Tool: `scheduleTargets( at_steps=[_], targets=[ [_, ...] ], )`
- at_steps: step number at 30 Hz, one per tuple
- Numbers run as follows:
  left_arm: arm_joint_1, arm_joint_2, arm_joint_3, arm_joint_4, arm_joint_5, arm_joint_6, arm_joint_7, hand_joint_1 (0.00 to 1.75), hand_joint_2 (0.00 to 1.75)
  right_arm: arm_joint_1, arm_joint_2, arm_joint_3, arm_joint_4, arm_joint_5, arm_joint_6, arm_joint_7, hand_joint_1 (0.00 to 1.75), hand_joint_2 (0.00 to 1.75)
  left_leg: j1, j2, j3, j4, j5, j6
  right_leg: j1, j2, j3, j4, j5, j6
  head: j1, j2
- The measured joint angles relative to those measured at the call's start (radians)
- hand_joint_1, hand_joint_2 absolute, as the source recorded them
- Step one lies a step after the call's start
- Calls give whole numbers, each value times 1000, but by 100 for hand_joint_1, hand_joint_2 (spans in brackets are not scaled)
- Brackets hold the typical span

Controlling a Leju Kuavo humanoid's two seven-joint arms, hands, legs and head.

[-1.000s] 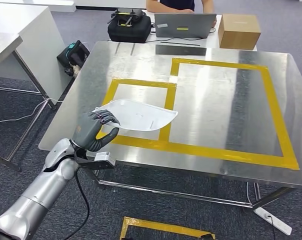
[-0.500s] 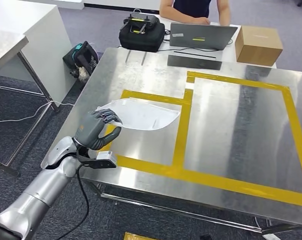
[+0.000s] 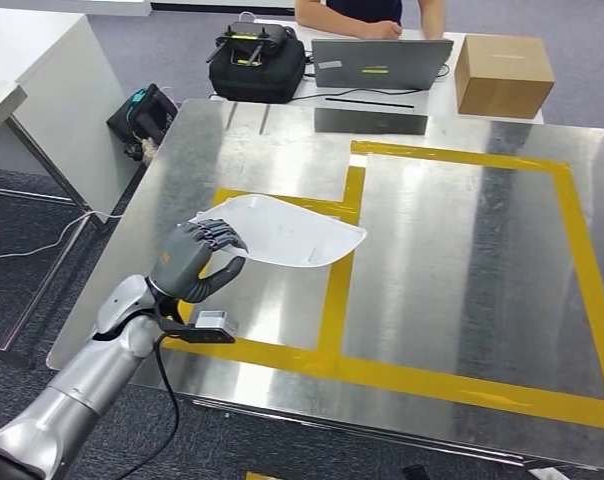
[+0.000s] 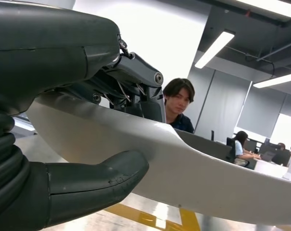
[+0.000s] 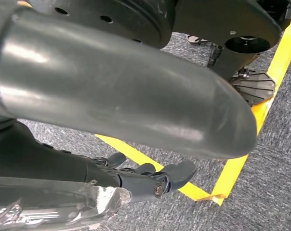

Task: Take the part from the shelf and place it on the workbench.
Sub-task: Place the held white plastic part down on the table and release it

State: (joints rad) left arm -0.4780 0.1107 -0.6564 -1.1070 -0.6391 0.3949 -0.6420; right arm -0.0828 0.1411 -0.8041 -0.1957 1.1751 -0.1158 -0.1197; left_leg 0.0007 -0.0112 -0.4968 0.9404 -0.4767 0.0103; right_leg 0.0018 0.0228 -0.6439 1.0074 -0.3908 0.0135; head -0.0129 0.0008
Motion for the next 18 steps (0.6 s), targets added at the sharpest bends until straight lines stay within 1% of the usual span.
scheduleTargets(
  at_steps=[2,3,4,6,12,16,18],
  targets=[
    [1,3,-1,0,0,1,0,124,175,0,0,0,0,1,-1,0,0,0,1,0,2,-5,0,-19,1,0,0,0,-1,-1,0,0],
    [2,5,-2,0,0,1,0,124,175,0,0,0,0,2,-1,0,0,0,2,0,2,-5,0,-26,1,0,0,0,0,-1,0,0],
    [2,7,-2,0,0,2,0,124,175,0,0,0,0,3,-2,0,0,0,2,0,2,-6,0,-29,0,-1,1,0,0,-1,0,0],
    [4,11,-2,0,0,3,-1,124,175,0,0,0,0,4,-2,0,0,0,1,0,2,-6,1,-32,-1,-1,2,0,1,0,1,0],
    [9,20,-3,0,0,4,-3,124,175,0,2,1,0,6,-3,-1,0,0,-1,0,4,-5,1,-32,-3,-2,7,-4,4,4,1,0],
    [10,24,-6,0,-2,5,-3,0,175,0,5,1,0,5,-3,-1,0,0,-1,0,4,-4,1,-32,-4,-2,8,-7,4,5,1,0],
    [11,25,-7,0,-3,4,-3,0,175,0,6,1,0,5,-3,-1,0,0,-1,0,4,-4,1,-32,-4,-2,9,-8,5,5,1,0]
  ],
)
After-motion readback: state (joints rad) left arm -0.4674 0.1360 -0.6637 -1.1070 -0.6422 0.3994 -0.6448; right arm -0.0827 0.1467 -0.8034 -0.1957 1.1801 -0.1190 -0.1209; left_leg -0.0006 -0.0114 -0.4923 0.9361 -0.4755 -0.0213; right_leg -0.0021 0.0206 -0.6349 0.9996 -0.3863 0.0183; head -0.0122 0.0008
